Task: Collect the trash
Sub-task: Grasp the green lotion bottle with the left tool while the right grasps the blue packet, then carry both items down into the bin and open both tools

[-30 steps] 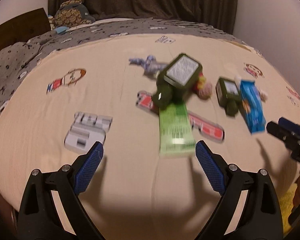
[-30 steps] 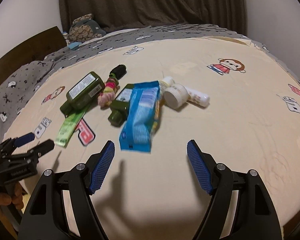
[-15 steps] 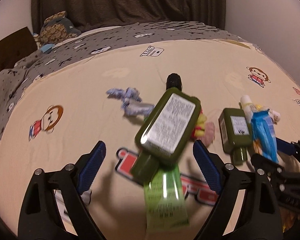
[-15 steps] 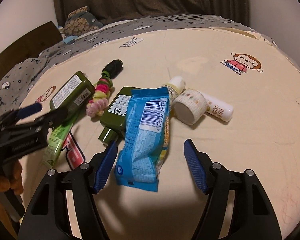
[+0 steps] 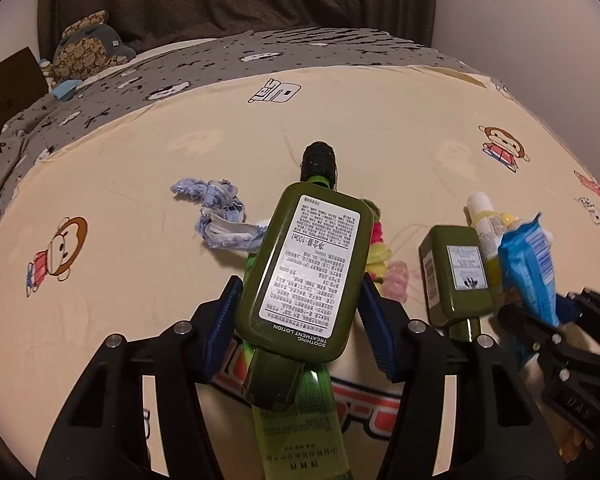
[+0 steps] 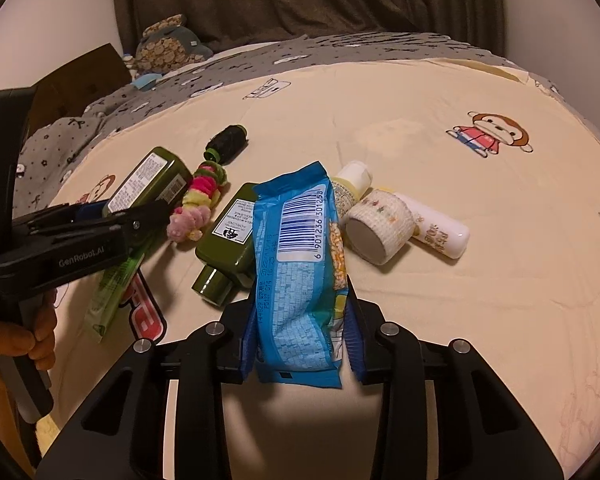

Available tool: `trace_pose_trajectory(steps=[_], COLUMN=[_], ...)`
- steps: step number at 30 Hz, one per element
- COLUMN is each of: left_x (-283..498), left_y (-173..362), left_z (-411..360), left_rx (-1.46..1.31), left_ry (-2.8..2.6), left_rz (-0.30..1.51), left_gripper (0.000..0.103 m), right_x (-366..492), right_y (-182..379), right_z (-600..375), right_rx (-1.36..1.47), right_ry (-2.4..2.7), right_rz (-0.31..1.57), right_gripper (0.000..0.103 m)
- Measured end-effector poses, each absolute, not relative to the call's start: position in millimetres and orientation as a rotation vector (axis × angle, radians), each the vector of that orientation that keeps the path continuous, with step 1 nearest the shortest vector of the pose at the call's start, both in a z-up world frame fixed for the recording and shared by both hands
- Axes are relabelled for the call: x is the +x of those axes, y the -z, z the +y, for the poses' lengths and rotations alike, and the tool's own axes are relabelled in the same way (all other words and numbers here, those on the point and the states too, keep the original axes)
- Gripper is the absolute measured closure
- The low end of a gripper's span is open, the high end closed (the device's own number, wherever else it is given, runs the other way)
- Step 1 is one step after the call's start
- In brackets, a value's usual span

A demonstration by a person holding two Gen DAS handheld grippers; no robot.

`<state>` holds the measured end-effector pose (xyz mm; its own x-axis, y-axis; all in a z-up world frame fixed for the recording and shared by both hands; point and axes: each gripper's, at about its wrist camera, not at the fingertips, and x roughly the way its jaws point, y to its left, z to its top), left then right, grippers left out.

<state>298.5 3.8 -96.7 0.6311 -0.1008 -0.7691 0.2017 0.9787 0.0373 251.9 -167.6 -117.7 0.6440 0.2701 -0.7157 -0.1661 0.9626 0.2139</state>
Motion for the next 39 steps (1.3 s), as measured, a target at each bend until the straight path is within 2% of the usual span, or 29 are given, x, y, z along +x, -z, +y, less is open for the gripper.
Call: trace_pose_trajectory(steps=[7,19,30,39], left_x=[260.5,123.4,32.7,5.9], left_y=[65.1,29.2,49.5,97.4], left_z=[5.5,-6.3,-18.4,-30.2], left_rx=[0.103,0.109,0.065,0.059], left_ry=[0.156,0.202,0.302,0.347], left_rz=[0.811,0.679,0.66,0.773], left_gripper=[0.048,0.048,0.048,0.048], right_x=[228.0,140.7,53.2,19.6], right_y=[88.0,49.9,60.0,102.9], right_z=[-174.7,-198.9,-219.8,-226.2], right_rx=[0.115,0.07,0.024,0.06], right_ry=[-0.235,-0.256,-0.225,-0.215], right_rz=[0.762,0.626,0.568,0.68], right_gripper=[0.067,0.067,0.067,0.067])
